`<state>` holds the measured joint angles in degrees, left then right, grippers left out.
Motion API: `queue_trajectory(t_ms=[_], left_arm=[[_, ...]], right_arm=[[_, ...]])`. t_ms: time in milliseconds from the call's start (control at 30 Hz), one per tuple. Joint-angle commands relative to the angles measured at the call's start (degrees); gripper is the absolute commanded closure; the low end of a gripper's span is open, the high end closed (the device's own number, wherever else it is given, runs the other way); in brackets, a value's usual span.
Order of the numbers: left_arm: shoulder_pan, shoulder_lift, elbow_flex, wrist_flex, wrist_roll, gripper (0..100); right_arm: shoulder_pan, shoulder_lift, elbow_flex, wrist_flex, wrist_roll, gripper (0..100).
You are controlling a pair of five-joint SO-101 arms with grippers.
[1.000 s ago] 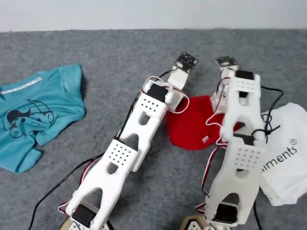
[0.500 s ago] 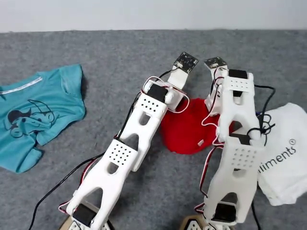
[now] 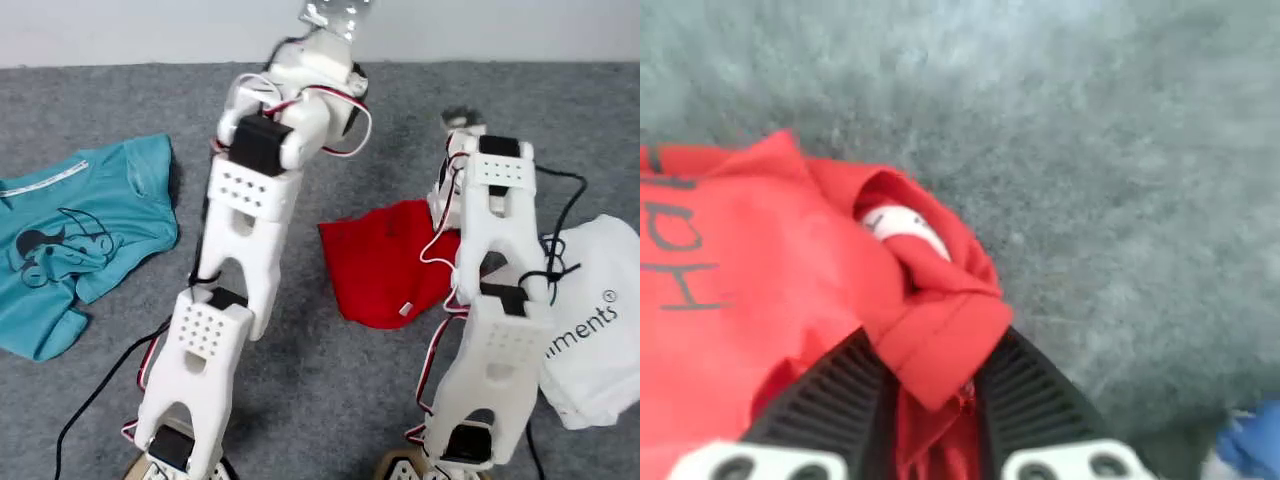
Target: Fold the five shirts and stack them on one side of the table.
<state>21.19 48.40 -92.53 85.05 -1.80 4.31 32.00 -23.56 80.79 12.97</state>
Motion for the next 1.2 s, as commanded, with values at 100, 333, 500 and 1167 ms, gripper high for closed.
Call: queue_trajectory(t_ms=[100, 333, 500, 1167], left_arm=[[0.0, -4.4, -3.6, 2.8, -0.8, 99], [0.6, -4.4, -3.6, 2.9, -0.8, 99], [3.0, -4.4, -3.6, 4.6, -0.8, 99], [4.6, -4.3, 1.7, 4.7, -0.8, 99]], right_arm=[[0.3, -15.0, -3.8, 2.5, -8.3, 98.9], [12.2, -27.4, -3.2, 8.7, -13.1, 98.9], [26.4, -27.6, 2.4, 9.3, -13.0, 98.9], [56.0, -38.5, 24.1, 0.7, -5.6, 98.9]])
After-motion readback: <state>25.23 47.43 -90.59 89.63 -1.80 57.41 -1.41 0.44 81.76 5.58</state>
